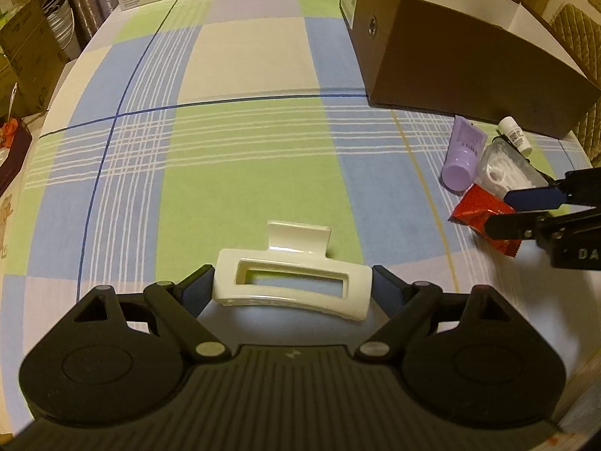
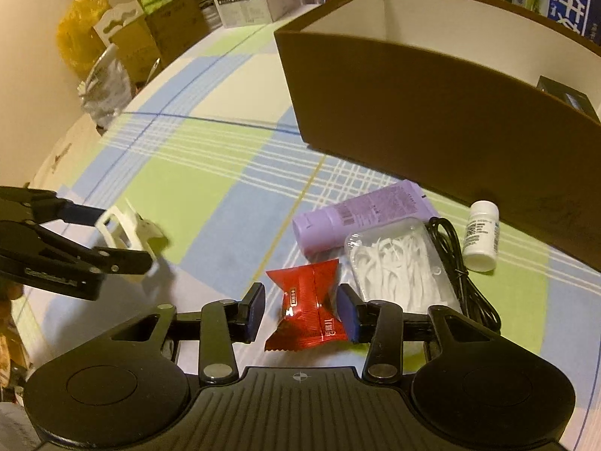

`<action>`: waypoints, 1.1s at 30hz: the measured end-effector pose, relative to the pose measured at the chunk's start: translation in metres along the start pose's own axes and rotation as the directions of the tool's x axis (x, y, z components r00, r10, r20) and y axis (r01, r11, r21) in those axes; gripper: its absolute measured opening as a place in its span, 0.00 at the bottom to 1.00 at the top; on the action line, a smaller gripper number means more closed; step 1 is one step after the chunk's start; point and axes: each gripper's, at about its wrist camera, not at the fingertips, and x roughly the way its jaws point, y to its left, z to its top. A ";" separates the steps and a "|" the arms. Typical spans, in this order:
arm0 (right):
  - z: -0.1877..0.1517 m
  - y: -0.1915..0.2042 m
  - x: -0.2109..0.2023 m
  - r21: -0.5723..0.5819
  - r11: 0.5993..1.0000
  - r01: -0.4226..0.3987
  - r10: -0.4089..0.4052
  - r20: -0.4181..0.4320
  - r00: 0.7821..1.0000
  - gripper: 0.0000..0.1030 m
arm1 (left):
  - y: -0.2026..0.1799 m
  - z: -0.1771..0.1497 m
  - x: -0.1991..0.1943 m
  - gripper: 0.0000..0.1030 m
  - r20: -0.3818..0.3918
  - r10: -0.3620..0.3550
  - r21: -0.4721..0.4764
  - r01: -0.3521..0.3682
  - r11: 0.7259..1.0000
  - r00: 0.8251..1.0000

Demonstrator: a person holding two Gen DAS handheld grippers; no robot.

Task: Organize objects
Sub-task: 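Grasp the white hair claw clip with the left tool while the right tool grasps the red candy packet, then carry the claw clip with the left tool while the right tool carries the candy packet into the box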

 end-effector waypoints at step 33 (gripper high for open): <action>-0.013 0.002 -0.046 0.023 0.999 -0.029 0.026 0.092 0.995 0.24 | -0.011 0.005 -0.025 0.83 0.064 -0.038 0.029 0.036 0.999 0.997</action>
